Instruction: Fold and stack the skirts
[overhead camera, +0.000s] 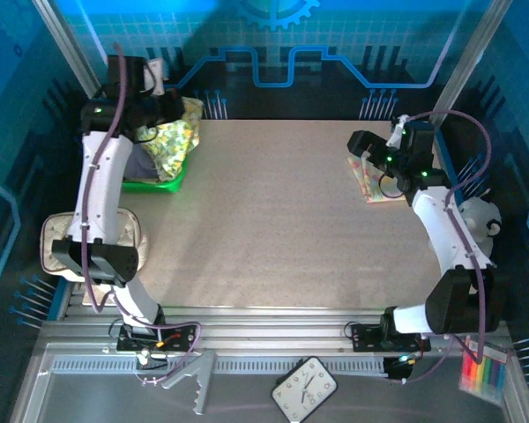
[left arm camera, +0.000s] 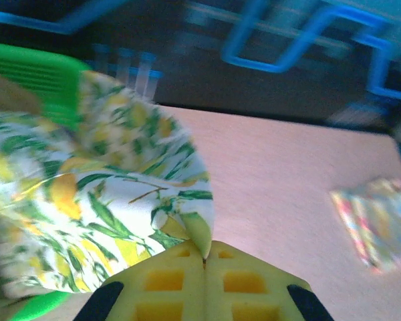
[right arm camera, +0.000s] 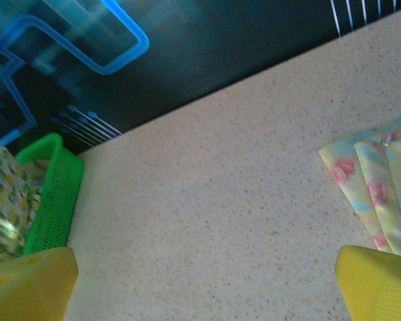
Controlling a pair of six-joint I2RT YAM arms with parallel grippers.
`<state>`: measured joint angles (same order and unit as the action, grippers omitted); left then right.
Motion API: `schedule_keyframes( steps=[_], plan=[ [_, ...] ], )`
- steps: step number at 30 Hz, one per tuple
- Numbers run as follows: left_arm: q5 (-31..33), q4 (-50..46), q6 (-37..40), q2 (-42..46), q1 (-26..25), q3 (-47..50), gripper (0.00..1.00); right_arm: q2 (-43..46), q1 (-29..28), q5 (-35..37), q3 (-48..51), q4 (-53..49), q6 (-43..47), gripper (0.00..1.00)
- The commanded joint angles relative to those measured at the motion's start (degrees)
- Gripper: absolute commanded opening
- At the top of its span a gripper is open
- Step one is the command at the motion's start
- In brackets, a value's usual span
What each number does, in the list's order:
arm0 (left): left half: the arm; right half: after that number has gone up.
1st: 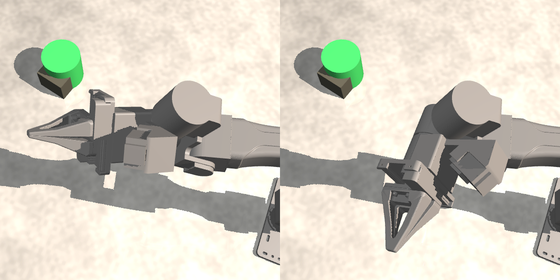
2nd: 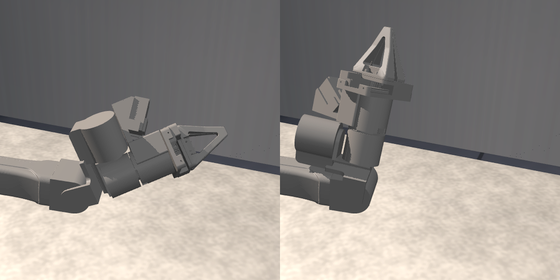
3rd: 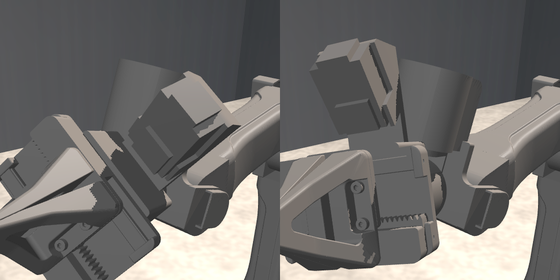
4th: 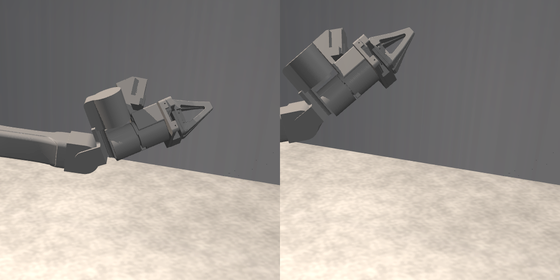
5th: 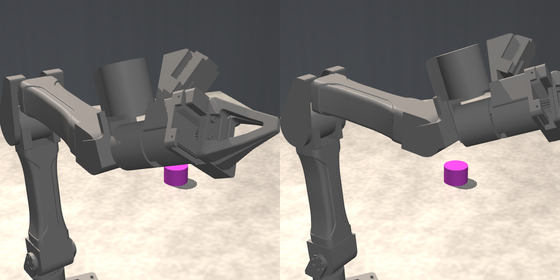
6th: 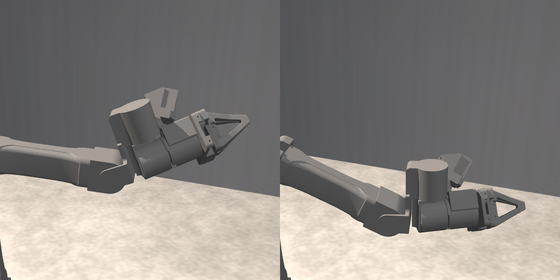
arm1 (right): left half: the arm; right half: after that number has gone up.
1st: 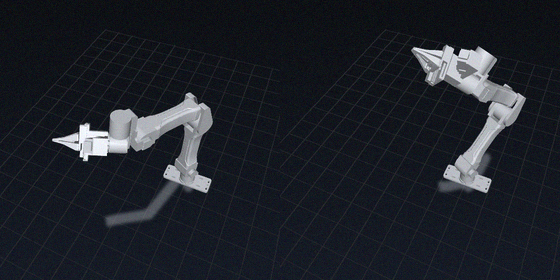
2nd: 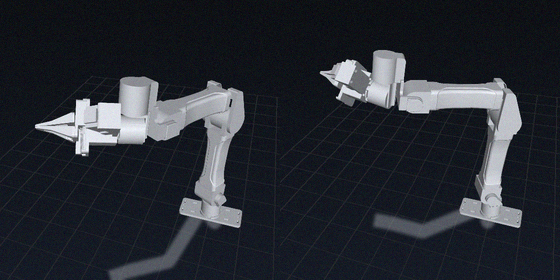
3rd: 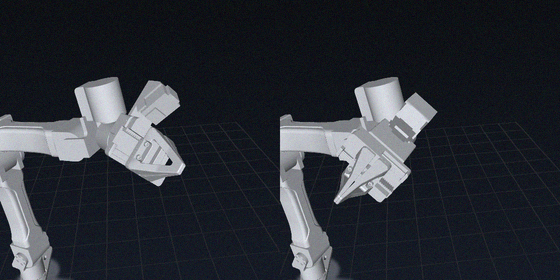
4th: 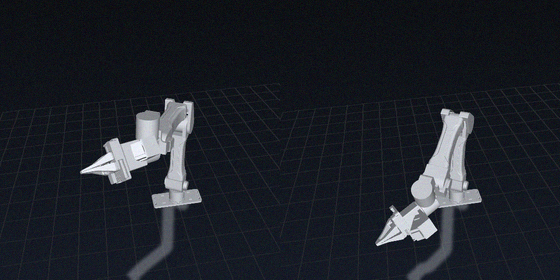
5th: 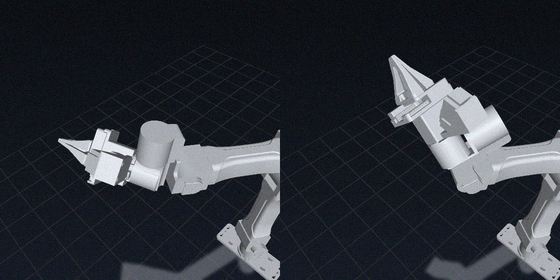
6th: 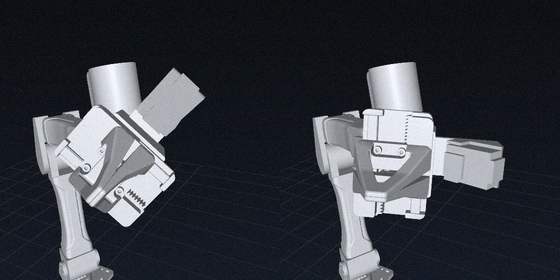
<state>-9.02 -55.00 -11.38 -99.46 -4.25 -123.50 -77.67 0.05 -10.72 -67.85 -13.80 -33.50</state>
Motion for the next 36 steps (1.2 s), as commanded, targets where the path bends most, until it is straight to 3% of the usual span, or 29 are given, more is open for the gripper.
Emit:
schedule_keyframes(
  steps=[1, 5, 9, 17, 22, 27, 31, 33, 36],
  plan=[
    [-7.2, -3.4, 1.1, -4.3, -6.2, -1.9, 0.00, 2.0, 1.0, -3.9, 3.8, 7.4, -2.2, 1.00],
    [-7.3, -3.1, -2.2, -9.1, -12.4, -2.3, 0.00, 0.8, -0.4, -16.0, 5.9, 10.9, 2.4, 1.00],
    [-11.5, -1.4, -6.1, -14.8, -17.5, -2.7, 0.00, 1.2, -2.9, -21.3, 11.9, 18.6, 3.7, 1.00],
    [-18.2, 2.9, -14.4, -28.0, -27.3, -5.4, 0.00, -0.7, -3.7, -24.0, 18.5, 16.5, 2.9, 1.00],
    [-17.9, 8.1, -20.0, -34.1, -31.0, -8.5, 0.01, 2.1, -3.4, -20.8, 25.4, 15.1, 2.0, 1.00],
    [-17.6, 10.5, -24.3, -36.7, -28.8, -11.6, 0.61, 3.8, -3.5, -22.3, 29.4, 10.8, 4.0, 0.99],
    [-17.6, 12.9, -23.9, -30.8, -26.3, -4.2, 0.80, 5.1, -3.4, -19.5, 31.7, 8.7, 2.7, 0.99],
    [-15.3, 17.1, -25.4, -24.9, -24.3, 5.9, 0.89, 4.9, -3.5, -14.5, 32.3, 7.0, -0.7, 0.98],
    [-12.1, 24.7, -30.7, -16.8, -20.6, 21.7, 0.93, 4.4, -2.9, -7.6, 32.9, 4.8, -8.3, 0.97]
  ],
)
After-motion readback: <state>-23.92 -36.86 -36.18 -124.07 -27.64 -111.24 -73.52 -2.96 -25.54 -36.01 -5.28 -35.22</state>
